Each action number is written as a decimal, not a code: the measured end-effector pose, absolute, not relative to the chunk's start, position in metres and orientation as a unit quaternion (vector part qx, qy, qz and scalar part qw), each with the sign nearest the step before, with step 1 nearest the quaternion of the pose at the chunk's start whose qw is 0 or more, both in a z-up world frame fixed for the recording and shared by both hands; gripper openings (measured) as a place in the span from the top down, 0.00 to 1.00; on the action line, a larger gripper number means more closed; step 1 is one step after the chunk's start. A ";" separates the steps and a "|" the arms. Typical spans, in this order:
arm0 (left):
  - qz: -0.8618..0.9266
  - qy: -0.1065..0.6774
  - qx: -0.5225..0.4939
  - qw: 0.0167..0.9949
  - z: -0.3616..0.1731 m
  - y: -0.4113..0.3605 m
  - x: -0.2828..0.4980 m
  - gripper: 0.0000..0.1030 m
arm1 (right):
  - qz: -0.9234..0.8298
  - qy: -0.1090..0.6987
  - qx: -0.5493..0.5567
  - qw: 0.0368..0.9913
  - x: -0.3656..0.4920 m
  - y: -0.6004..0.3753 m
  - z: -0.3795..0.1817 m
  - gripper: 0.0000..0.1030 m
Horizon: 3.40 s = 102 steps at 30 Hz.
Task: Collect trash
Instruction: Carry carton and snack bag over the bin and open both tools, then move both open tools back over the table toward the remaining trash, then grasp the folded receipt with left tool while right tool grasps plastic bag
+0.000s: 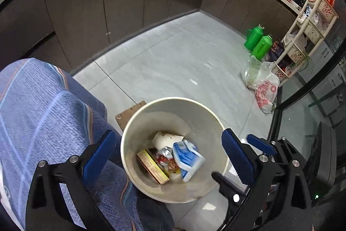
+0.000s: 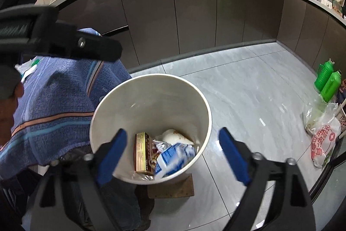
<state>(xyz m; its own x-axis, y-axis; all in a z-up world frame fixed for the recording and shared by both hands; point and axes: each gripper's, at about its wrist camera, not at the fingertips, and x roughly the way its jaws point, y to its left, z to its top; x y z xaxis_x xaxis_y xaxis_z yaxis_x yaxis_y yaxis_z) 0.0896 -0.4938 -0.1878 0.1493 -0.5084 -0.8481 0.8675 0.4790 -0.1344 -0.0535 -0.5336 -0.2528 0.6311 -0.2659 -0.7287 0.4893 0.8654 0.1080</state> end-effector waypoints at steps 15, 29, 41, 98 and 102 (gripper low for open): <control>-0.445 0.447 0.164 0.758 -0.158 -0.458 0.099 0.08 | -0.203 0.363 0.163 0.895 -0.050 -0.520 -0.221 0.03; -0.416 0.415 0.126 0.799 -0.096 -0.381 0.102 0.08 | -0.173 0.334 0.121 0.918 -0.037 -0.477 -0.162 0.03; -0.348 0.422 0.087 0.833 -0.071 -0.259 0.119 0.08 | -0.071 0.336 0.087 0.935 0.005 -0.391 -0.121 0.03; -0.241 0.517 -0.073 0.819 -0.135 -0.020 0.260 0.84 | 0.102 0.433 0.048 0.894 0.247 -0.247 -0.173 0.06; -0.239 0.518 -0.077 0.818 -0.136 -0.013 0.259 0.84 | 0.123 0.433 0.073 0.890 0.251 -0.247 -0.174 0.06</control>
